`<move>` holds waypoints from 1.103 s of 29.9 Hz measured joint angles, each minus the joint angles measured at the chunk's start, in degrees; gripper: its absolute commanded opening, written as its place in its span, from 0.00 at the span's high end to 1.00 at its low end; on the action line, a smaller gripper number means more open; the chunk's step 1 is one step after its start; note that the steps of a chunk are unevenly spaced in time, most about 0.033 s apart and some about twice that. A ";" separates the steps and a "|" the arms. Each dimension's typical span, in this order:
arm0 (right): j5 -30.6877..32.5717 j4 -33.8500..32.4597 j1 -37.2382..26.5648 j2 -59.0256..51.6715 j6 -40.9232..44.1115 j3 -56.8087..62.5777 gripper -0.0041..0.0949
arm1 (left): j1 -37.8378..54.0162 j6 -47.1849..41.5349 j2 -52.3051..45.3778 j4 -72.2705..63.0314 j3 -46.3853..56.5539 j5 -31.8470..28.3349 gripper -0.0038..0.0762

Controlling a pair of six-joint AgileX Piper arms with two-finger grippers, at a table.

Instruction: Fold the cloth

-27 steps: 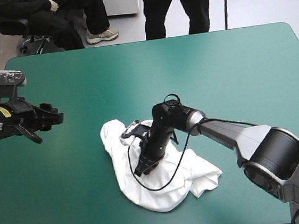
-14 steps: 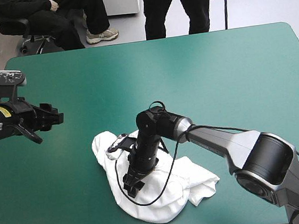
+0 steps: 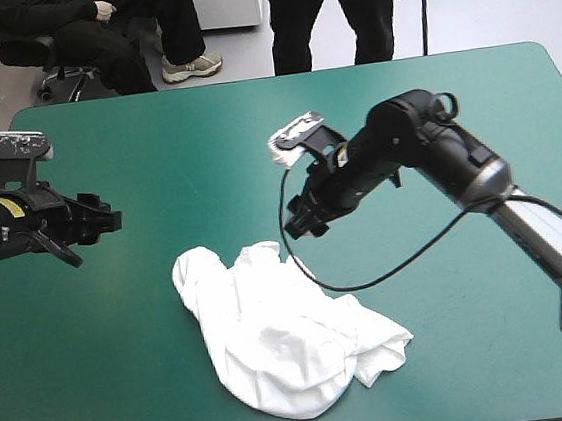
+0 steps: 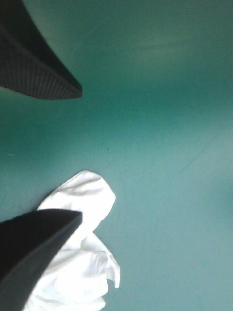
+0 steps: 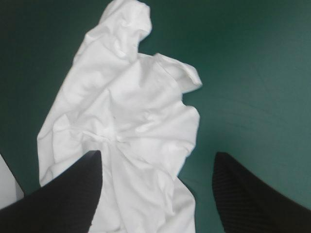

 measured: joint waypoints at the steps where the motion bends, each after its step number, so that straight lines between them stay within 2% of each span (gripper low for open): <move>1: 0.06 -0.39 -1.17 -2.16 0.30 2.18 0.35 | 0.00 0.00 0.72 -0.12 0.00 0.00 0.37; 7: 0.45 -2.59 -4.74 -10.82 1.47 13.58 0.35 | 0.00 0.00 7.74 -2.79 0.00 0.00 0.37; 13: 0.67 -3.27 -4.91 -15.63 3.12 20.32 0.35 | 0.00 0.20 17.39 -3.72 0.16 0.00 0.37; 20: 0.62 -3.52 -4.91 -16.48 4.50 21.43 0.38 | 0.00 0.84 23.20 -4.76 7.05 -0.23 0.37; 24: 0.28 -3.52 -4.91 -16.48 4.67 21.62 0.39 | 0.00 1.35 24.58 -5.19 11.17 -2.60 0.37; 33: -0.15 -3.52 -4.91 -16.48 4.85 21.78 0.40 | -0.44 3.69 30.64 -8.80 12.66 -7.36 0.37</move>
